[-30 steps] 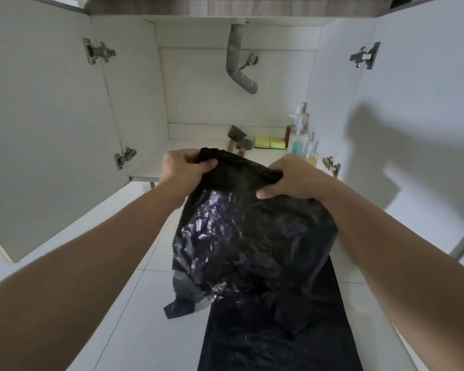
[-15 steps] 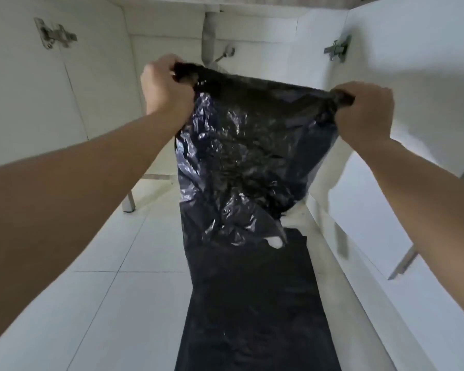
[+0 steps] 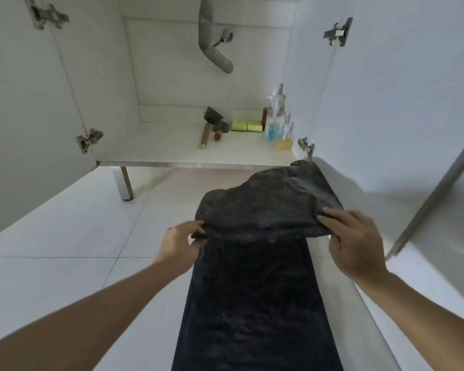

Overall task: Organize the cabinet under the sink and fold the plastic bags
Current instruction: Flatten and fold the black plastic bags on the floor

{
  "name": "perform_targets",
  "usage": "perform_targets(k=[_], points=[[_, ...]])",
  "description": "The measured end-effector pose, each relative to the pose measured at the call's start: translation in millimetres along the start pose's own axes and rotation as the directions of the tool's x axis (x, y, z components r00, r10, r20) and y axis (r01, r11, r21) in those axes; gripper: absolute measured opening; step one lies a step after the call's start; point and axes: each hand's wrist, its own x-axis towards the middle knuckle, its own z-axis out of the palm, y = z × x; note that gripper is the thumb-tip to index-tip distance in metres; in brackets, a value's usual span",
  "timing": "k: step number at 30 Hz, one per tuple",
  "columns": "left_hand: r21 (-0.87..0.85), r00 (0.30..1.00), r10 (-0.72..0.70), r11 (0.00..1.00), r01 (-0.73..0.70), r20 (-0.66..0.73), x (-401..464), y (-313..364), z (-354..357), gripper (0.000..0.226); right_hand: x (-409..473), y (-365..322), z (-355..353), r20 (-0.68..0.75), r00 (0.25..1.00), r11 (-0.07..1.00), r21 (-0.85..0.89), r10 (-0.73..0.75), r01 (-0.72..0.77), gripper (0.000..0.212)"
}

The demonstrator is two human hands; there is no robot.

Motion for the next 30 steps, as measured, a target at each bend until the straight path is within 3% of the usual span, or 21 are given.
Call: perform_targets(k=[3, 5, 8, 16, 24, 30], points=[[0.126, 0.980, -0.095, 0.989, 0.073, 0.177, -29, -27, 31, 0.014, -65, -2, 13, 0.204, 0.979, 0.997, -0.080, 0.010, 0.006, 0.041], [0.234, 0.957, -0.100, 0.972, 0.034, 0.274, -42, -41, 47, 0.020, -96, 1, 19, 0.335, 0.942, 0.989, -0.148, 0.034, 0.018, 0.026], [0.337, 0.933, -0.116, 0.942, -0.005, 0.340, -56, -58, 62, 0.031, -126, -3, 26, 0.486, 0.873, 0.986, -0.164, 0.045, 0.041, 0.040], [0.503, 0.909, -0.152, 0.861, -0.070, 0.387, -92, -82, 65, 0.035, -165, -33, 35, 0.594, 0.804, 0.988, -0.110, -0.021, 0.107, 0.043], [0.436, 0.870, -0.073, 0.884, -0.170, 0.488, -111, -100, 57, 0.039, -181, -42, 35, 0.667, 0.741, 0.994, 0.003, -0.083, 0.109, 0.035], [0.407, 0.791, -0.111, 0.894, -0.185, 0.601, -115, -105, 52, 0.036, -187, -38, 20, 0.735, 0.657, 0.985, 0.146, -0.170, 0.091, 0.030]])
